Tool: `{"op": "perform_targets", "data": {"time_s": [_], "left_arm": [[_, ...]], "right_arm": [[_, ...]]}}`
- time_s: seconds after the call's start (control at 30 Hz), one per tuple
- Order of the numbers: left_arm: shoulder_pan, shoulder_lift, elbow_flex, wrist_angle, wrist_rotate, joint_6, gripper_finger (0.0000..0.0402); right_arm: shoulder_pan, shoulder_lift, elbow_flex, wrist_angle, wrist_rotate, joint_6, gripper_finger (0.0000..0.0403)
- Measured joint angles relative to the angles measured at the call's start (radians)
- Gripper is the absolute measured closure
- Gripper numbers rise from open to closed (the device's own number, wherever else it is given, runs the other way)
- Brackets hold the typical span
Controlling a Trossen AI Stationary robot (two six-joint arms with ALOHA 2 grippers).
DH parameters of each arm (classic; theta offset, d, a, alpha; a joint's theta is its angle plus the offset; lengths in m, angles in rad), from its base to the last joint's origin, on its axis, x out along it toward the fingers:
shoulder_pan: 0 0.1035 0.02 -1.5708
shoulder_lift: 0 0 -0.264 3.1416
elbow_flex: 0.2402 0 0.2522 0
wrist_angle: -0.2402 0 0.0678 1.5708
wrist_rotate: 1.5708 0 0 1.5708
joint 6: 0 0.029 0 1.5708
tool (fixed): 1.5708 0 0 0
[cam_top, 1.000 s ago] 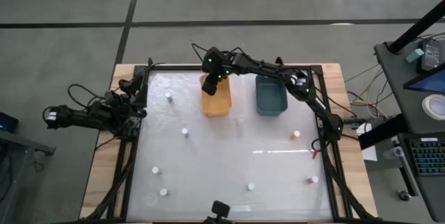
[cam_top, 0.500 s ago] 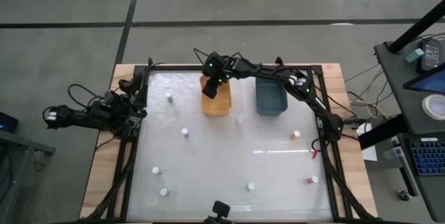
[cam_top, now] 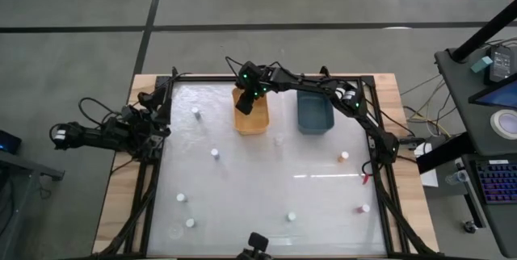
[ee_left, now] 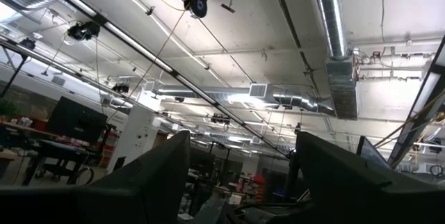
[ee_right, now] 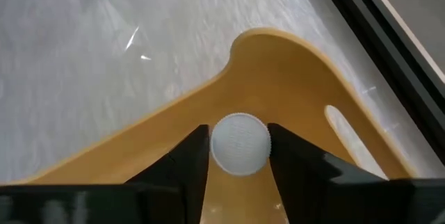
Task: Pick and place medicine bottles into bin by pill shape (circle, oval)
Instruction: Put the blue capsule bottle into the yellow bin
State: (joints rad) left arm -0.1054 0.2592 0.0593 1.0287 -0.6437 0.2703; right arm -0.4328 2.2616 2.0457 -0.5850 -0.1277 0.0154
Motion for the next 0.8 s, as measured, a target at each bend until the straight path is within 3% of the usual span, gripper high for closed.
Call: {"op": "perform_targets", "data": {"time_s": [0.43,0.8], "left_arm": [[0.000,0.000,0.000,0.001,0.000,0.000,0.0155],[0.000,0.002,0.000,0.002,0.000,0.000,0.0155]], "right_arm": [[-0.002,-0.001,0.016,0.006,0.037,-0.002,0.0221],[0.023,-0.092,0.050,-0.148,0.034,-0.016,0.0237]]}}
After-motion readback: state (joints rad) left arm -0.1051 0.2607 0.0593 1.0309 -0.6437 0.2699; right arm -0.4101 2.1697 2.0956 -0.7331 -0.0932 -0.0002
